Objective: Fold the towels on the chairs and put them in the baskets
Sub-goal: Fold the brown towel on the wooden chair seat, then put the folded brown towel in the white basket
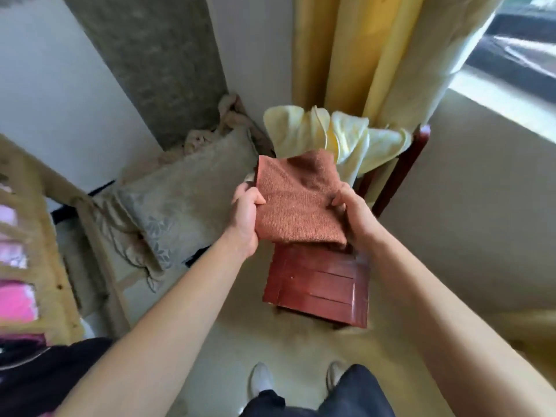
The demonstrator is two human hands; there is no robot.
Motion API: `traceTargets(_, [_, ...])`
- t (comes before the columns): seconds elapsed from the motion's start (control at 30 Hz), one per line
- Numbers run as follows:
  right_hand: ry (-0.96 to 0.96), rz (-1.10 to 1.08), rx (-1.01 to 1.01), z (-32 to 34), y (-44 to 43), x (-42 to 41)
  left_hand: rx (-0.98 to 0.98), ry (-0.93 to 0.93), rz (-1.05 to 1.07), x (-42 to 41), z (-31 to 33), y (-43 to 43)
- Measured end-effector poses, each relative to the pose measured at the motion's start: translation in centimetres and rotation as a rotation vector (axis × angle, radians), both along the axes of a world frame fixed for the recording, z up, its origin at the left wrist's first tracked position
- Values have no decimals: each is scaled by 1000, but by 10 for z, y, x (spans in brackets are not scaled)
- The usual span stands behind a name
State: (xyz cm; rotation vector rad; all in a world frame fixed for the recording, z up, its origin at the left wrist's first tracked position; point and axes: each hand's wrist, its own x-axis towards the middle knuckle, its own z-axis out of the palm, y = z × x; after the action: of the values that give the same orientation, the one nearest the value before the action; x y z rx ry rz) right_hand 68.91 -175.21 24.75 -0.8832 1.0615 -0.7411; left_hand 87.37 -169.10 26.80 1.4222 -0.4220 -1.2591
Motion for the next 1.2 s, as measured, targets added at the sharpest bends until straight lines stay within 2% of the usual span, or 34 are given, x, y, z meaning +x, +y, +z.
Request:
traceTargets(0.17, [-78,234,-271,94,11,57,-223,-470,250,31,85,66])
traceTargets(0.23, [-157,372,-312,119,29,90,-281,-618,399,42,108,111])
traceTargets(0.4, [-286,764,-263,140,123,176,-189,-835,693,57,139,260])
traceTargets(0.63, [-391,1218,-246,171,366,268,5,-959,1075,51,175,510])
traceTargets(0.87, [-440,1598,-316,196,642,330,166,-985,1465,39,176,758])
traceTargets(1.0, [-435,1721,-255,193,781,349,245,-965,1616,39,174,878])
traceTargets(1.2, [-399,1865,-266,182,912,399,249,-885,1753,75,163,999])
